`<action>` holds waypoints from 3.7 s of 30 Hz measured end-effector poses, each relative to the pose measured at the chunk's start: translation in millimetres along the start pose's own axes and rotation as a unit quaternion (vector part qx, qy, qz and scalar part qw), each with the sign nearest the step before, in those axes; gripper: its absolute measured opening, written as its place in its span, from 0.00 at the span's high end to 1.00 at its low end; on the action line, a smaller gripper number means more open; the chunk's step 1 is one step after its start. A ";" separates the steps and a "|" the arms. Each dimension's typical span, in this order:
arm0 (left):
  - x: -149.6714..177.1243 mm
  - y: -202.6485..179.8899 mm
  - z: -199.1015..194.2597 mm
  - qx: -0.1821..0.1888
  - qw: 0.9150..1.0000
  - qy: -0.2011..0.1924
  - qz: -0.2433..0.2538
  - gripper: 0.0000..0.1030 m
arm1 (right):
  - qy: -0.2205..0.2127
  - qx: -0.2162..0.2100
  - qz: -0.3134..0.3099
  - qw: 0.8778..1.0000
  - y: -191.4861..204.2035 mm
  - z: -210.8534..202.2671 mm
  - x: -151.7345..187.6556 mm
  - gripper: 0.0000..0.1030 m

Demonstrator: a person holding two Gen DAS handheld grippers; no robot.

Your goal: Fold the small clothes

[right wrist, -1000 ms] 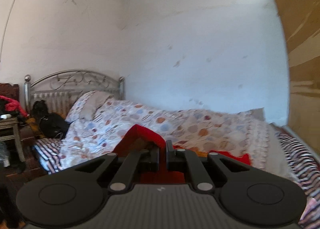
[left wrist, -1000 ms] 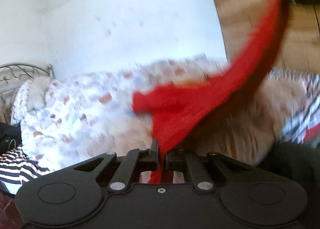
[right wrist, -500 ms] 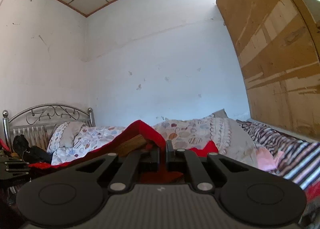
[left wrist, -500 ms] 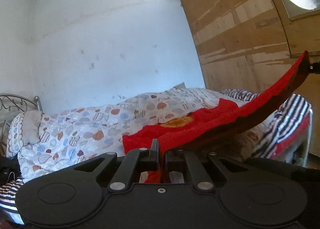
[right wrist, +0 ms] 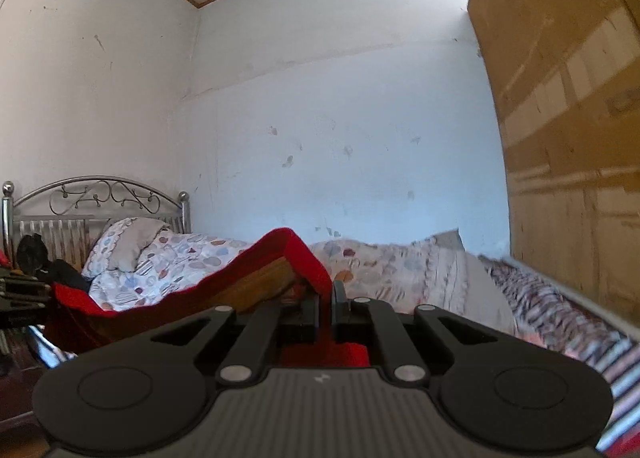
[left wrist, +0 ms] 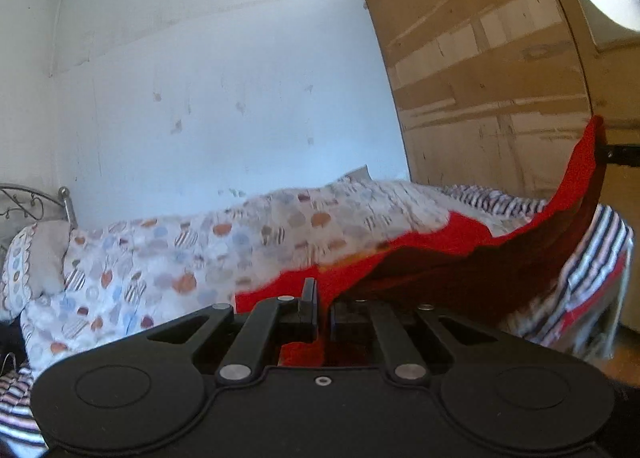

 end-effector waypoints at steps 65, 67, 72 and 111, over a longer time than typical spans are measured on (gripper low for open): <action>-23.6 120.3 345.1 0.168 0.950 0.174 -0.199 0.01 | 0.218 -0.004 -0.012 0.976 -102.1 361.3 36.9 0.00; -15.2 107.9 343.4 0.184 0.948 0.190 -0.179 0.01 | 0.218 -0.005 -0.007 0.976 -102.1 365.0 36.5 0.01; -9.3 93.8 347.9 0.172 0.952 0.202 -0.155 0.20 | 0.236 -0.002 -0.018 0.972 -99.5 381.2 38.3 0.18; 18.3 110.7 280.0 0.088 0.961 0.156 -0.212 0.01 | 0.304 0.020 -0.047 0.951 -102.4 421.9 38.2 0.68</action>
Point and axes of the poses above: each gripper's, at about its wrist camera, not at the fingertips, and z roughly the way its jaws point, y to its left, x to its underside, the point moved 7 cm from there along z, roughly the way its jaws point, and after that the axes turned 12 degrees about y, right-handed, at the moved point
